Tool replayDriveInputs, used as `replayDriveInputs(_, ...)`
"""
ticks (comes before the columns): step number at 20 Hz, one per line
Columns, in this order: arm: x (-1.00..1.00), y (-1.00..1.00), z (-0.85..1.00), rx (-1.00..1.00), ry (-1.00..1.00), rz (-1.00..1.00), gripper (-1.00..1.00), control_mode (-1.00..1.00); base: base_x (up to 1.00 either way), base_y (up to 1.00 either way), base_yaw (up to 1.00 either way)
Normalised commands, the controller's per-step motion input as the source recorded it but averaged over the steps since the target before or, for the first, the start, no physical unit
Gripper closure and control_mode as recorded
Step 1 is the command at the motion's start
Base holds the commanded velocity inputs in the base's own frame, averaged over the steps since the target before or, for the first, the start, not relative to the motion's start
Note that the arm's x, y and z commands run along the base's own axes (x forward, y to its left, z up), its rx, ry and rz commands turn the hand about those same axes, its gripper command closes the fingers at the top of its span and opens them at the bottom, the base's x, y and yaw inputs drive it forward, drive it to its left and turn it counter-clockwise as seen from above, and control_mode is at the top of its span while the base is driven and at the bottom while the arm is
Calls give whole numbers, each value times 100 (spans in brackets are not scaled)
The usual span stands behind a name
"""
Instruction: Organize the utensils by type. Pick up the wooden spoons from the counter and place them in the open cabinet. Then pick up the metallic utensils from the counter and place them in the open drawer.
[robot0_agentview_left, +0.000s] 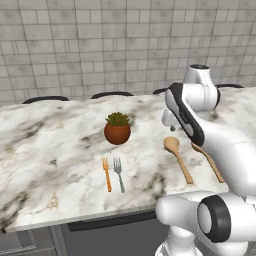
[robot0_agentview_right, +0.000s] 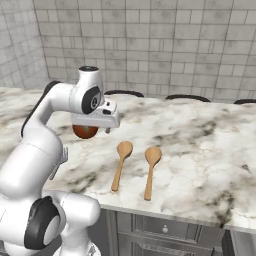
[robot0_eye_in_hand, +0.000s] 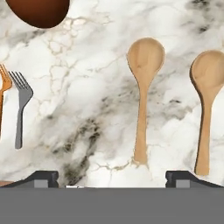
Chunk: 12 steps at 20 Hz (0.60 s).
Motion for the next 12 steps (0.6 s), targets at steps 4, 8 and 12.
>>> replayDriveInputs(4, 0, -25, -63, -7, 9, 0, -100, -100, 0, 0, 0)
replayDriveInputs(8, 0, -13, -69, -9, 6, 0, -100, -100, 0, 0, 0)
replayDriveInputs(12, 5, -2, -64, -6, 6, 0, -100, -100, 0, 0, 0)
